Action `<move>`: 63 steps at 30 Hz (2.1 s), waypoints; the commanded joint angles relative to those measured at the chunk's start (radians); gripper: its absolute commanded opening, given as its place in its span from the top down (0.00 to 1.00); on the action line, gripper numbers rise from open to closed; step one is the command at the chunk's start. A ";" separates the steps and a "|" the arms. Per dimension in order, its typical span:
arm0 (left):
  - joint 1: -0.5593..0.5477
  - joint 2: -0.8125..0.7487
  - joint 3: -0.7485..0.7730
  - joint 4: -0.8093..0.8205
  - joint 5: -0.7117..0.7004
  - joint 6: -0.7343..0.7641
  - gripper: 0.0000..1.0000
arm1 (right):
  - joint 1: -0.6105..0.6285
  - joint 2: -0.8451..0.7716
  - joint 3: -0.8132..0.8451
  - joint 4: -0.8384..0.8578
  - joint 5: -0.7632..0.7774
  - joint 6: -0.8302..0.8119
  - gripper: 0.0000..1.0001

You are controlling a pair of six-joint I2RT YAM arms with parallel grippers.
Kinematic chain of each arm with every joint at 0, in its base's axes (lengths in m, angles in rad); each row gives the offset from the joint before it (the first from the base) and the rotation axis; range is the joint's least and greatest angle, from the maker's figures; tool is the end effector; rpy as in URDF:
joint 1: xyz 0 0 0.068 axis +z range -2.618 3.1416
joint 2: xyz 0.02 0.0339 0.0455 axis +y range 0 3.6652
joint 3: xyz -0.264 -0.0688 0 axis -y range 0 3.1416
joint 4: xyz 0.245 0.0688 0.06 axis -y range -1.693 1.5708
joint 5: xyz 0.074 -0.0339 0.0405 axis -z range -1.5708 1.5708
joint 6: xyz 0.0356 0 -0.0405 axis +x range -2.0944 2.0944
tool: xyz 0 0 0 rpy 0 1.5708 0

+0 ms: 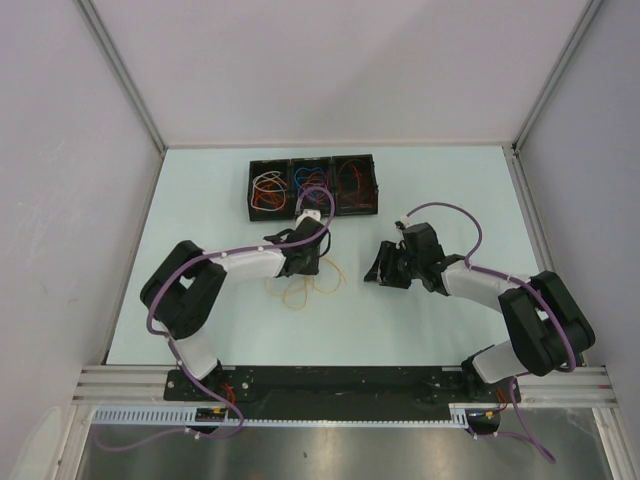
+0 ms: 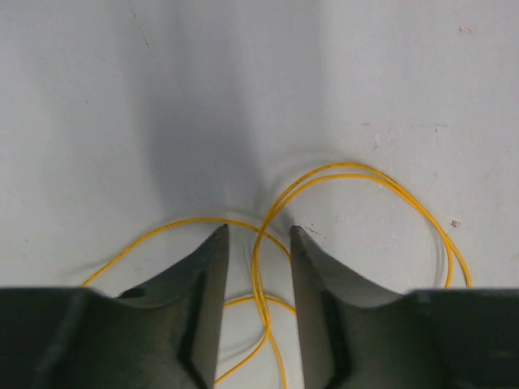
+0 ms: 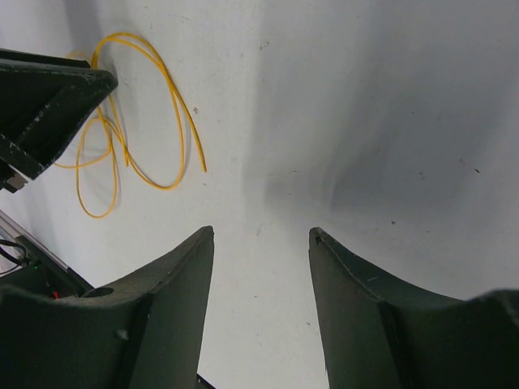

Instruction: Untangle the cables

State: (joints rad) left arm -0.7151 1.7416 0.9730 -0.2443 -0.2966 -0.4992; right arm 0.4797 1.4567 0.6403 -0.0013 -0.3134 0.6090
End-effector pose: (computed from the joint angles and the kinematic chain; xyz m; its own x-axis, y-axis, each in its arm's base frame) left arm 0.2635 -0.2150 0.1548 -0.8066 0.0942 -0.5835 0.1413 0.9893 -0.0357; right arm 0.2391 0.1368 0.1597 -0.8890 0.1509 -0.4323 -0.1433 0.8050 0.5757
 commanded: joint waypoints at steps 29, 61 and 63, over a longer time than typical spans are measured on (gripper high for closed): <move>-0.003 -0.378 0.311 -0.328 -0.015 0.065 1.00 | -0.007 -0.012 -0.005 0.040 -0.013 -0.012 0.45; 0.226 0.055 1.029 -0.202 0.003 -0.030 1.00 | -0.007 -0.015 -0.011 0.049 -0.018 -0.012 0.45; 0.259 0.091 0.997 -0.114 0.049 -0.073 1.00 | -0.007 -0.015 -0.011 0.049 -0.019 -0.014 0.45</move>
State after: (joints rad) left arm -0.5072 1.7798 1.9919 -0.5392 -0.3367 -0.4740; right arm 0.4770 1.4567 0.6357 0.0200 -0.3233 0.6086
